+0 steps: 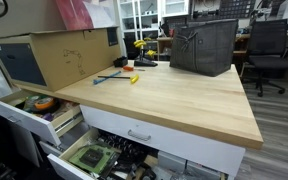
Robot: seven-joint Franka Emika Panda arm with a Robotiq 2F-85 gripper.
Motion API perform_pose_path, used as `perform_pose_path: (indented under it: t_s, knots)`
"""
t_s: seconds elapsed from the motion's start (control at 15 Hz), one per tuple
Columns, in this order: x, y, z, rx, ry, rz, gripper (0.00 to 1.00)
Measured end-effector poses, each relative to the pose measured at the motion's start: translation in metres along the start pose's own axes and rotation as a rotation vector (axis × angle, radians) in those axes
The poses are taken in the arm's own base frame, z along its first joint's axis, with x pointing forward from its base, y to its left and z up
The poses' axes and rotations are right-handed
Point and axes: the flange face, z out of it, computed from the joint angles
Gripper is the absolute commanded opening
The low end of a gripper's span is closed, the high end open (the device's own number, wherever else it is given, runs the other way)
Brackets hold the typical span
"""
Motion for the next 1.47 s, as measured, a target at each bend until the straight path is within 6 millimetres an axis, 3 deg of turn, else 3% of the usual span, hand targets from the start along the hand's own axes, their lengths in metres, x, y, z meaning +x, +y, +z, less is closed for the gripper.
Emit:
perform_pose_path:
  t_s: [0.27, 0.6, 0.93, 1.27, 1.47]
  knots:
    - [0.021, 0.010, 0.015, 0.012, -0.004, 0.017, 1.00]
    - [0.069, 0.020, 0.053, 0.023, -0.045, 0.037, 1.00]
    - [0.118, 0.045, 0.087, 0.044, -0.054, 0.101, 1.00]
    - [0.163, 0.066, 0.147, 0.043, -0.040, 0.220, 1.00]
    - [0.187, 0.064, 0.193, 0.045, -0.017, 0.313, 1.00]
